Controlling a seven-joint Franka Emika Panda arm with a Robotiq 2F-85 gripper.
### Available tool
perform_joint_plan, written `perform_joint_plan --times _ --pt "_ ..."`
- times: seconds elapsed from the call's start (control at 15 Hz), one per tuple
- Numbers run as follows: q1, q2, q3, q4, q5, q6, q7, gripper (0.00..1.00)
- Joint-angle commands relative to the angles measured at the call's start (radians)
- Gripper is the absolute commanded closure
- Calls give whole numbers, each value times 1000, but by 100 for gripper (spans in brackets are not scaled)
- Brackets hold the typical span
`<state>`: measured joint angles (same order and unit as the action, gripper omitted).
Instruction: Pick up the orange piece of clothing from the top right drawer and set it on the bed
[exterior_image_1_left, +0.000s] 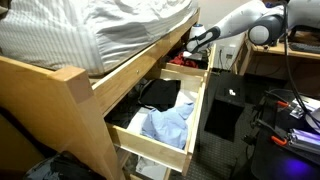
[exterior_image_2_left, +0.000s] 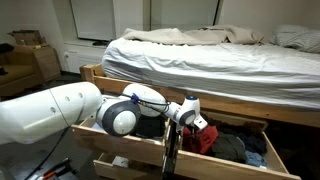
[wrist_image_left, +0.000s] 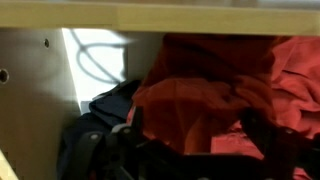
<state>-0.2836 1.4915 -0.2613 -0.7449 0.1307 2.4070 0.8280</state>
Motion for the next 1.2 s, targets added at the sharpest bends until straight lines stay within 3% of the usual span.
perform_joint_plan --times 0.0,0.07,0.13,0.2,0.87,1.13 --pt "-4 11 13 19 -33 -3 24 0" --pt "-1 13 10 22 -35 -3 30 0" --pt "0 13 9 25 -36 -3 31 25" --pt "3 11 6 25 -42 -2 36 25" --pt "18 6 6 42 -65 -14 52 95" --pt "24 6 -1 47 -75 -9 69 100"
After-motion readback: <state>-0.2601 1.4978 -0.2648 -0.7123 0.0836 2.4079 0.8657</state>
